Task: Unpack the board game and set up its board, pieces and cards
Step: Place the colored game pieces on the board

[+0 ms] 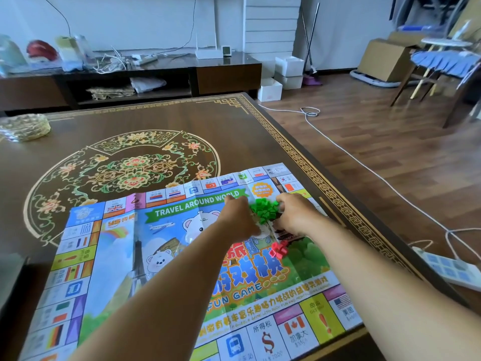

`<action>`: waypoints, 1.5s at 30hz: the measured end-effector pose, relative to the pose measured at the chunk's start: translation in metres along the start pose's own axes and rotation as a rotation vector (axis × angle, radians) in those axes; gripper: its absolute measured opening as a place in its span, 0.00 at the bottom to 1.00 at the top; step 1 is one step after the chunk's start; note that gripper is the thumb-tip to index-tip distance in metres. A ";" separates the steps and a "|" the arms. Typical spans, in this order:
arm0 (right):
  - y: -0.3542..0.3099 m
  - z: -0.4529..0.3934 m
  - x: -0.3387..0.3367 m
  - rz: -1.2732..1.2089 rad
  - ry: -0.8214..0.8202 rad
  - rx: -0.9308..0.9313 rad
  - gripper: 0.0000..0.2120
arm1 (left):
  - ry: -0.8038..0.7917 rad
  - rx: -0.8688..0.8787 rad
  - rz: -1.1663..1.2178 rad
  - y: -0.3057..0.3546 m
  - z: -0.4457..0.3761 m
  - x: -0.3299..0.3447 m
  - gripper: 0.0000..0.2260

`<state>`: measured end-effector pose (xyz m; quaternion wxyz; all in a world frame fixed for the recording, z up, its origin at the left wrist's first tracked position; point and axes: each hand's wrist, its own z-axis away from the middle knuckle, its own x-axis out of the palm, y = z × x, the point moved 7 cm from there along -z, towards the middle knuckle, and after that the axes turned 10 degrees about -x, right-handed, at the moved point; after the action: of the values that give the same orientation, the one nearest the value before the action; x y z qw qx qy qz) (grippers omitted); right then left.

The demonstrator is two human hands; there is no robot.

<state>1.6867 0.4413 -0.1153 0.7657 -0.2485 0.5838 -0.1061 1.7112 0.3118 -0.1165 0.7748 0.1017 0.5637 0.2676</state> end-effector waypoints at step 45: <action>-0.001 0.058 0.008 0.022 0.035 0.039 0.11 | 0.076 0.002 0.005 0.022 0.052 0.034 0.07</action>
<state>1.7441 0.4516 -0.1101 0.7611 -0.2253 0.5975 -0.1134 1.7600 0.3558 -0.1160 0.7521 0.0936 0.5927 0.2725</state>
